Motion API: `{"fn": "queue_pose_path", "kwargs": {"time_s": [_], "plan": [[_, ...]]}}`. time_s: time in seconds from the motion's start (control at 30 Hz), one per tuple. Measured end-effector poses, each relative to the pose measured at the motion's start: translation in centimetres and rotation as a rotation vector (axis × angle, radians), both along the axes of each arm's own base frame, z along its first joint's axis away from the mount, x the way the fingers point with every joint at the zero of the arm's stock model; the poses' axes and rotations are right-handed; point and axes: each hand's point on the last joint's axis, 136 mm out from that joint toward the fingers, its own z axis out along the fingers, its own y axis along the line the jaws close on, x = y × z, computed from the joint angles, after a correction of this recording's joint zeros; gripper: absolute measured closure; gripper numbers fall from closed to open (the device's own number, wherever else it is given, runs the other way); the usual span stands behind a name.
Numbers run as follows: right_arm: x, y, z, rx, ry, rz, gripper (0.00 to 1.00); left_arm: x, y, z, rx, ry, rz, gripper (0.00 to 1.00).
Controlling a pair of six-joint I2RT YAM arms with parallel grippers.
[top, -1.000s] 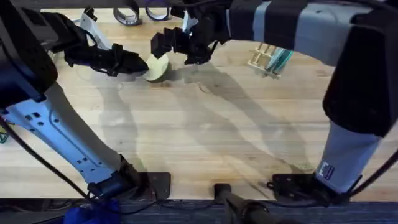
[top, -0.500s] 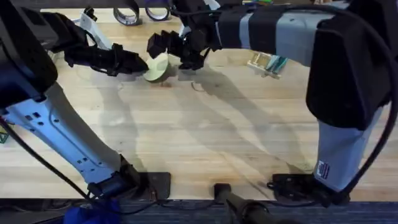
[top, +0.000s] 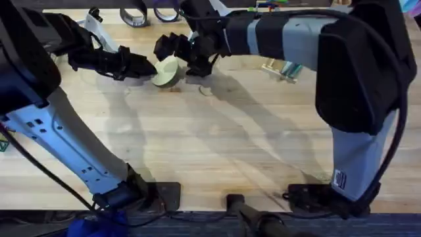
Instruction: Pick up the plates from the table one by one and place each into a slot on the dish rack.
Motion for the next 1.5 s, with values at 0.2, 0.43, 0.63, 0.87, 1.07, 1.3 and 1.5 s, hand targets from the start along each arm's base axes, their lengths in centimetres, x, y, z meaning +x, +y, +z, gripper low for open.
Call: {"fn": "queue_pose_path", "kwargs": {"time_s": [0.2, 0.43, 0.63, 0.87, 1.07, 1.3, 1.5], "plan": [[0.0, 0.1, -0.4, -0.002, 0.007, -0.002, 0.189, 0.0, 0.0, 0.0, 0.0, 0.0, 0.0, 0.96], [-0.1, 0.0, -0.9, -0.008, 0.014, -0.003, 0.454, 0.0, 0.0, 0.0, 0.0, 0.0, 0.0, 0.961], [-0.1, 0.0, -0.9, -0.007, 0.014, -0.003, 0.54, 0.0, 0.0, 0.0, 0.0, -0.001, 0.0, 0.961], [0.0, 0.5, -0.3, 0.014, 0.009, 0.003, 0.966, 0.2, 0.1, 0.0, 0.005, -0.011, 0.0, 0.961], [-0.1, 0.6, -0.3, 0.017, 0.012, 0.007, 0.971, 0.2, 0.1, 0.0, 0.006, -0.011, 0.0, 0.961], [-0.6, 0.8, -0.3, 0.031, 0.029, 0.035, 0.97, 0.2, 0.1, 0.0, 0.004, -0.009, 0.0, 0.959], [-1.3, 1.2, -0.1, 0.046, 0.021, 0.107, 0.971, -0.7, 0.1, 0.3, 0.007, 0.034, -0.027, 0.96]]}}
